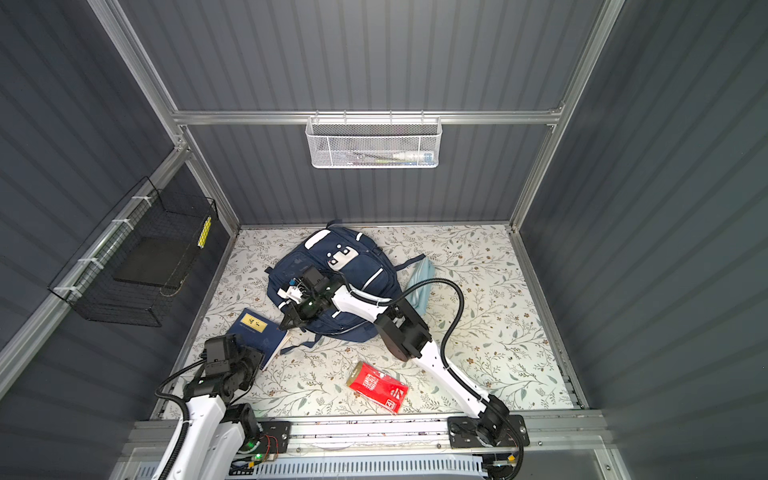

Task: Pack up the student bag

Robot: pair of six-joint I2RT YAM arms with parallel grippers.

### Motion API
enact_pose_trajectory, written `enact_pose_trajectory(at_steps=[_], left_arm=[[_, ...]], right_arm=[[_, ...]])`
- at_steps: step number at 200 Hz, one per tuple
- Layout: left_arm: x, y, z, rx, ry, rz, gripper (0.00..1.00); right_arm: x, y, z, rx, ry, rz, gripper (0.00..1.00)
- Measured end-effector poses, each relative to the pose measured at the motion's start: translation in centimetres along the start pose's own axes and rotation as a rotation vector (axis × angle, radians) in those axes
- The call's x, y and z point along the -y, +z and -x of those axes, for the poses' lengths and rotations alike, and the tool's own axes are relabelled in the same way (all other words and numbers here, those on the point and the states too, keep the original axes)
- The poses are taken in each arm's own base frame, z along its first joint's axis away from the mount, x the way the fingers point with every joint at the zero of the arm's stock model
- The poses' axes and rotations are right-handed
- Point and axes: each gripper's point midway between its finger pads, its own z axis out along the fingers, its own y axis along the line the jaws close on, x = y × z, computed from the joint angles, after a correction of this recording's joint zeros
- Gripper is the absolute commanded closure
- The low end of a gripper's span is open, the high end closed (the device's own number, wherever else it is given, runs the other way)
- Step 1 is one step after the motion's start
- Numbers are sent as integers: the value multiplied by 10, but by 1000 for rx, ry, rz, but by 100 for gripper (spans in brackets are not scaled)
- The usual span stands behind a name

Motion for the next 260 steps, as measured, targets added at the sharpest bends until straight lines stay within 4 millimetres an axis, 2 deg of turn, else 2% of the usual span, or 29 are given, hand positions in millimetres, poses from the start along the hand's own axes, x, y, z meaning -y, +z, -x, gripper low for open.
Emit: enact_pose_trajectory(at_steps=[19, 31, 53, 69, 84, 103, 122, 138, 169, 187, 202, 233, 246, 260], left_arm=[[0, 0, 0, 0, 0, 0, 50], [0, 0, 0, 0, 0, 1, 50], [-1, 0, -1, -2, 0, 5, 49], [-2, 0, 0, -1, 0, 7, 47], [-1, -1, 0, 3, 2, 2, 40], [3, -4, 1, 11, 11, -19, 33], [11, -9, 3, 22, 25, -59, 27], [23, -17, 5, 31, 44, -123, 20], [60, -44, 11, 55, 93, -296, 7], [87, -60, 12, 60, 112, -444, 6], [112, -75, 12, 57, 115, -578, 6], [150, -100, 13, 29, 119, -774, 5], [162, -97, 10, -27, 114, -809, 4], [166, -83, 2, -112, 98, -794, 1]], right_arm=[[-1, 1, 0, 0, 8, 8, 81], [-2, 1, 0, 1, 18, 16, 90], [-3, 1, 0, 0, 15, 18, 100], [-3, 0, 0, 0, 12, 8, 100], [-4, -4, -4, -8, 18, -9, 100], [-13, -18, -11, -10, 25, -35, 100], [-40, -41, -7, 18, -2, -35, 100], [-69, -66, -1, 71, -39, -12, 100], [-121, -129, 12, 202, -95, 45, 100], [-139, -161, 17, 269, -120, 76, 100], [-146, -182, 18, 308, -123, 80, 100], [-156, -201, 8, 335, -127, 88, 100], [-160, -203, 3, 335, -129, 99, 100], [-163, -205, -3, 338, -131, 111, 100]])
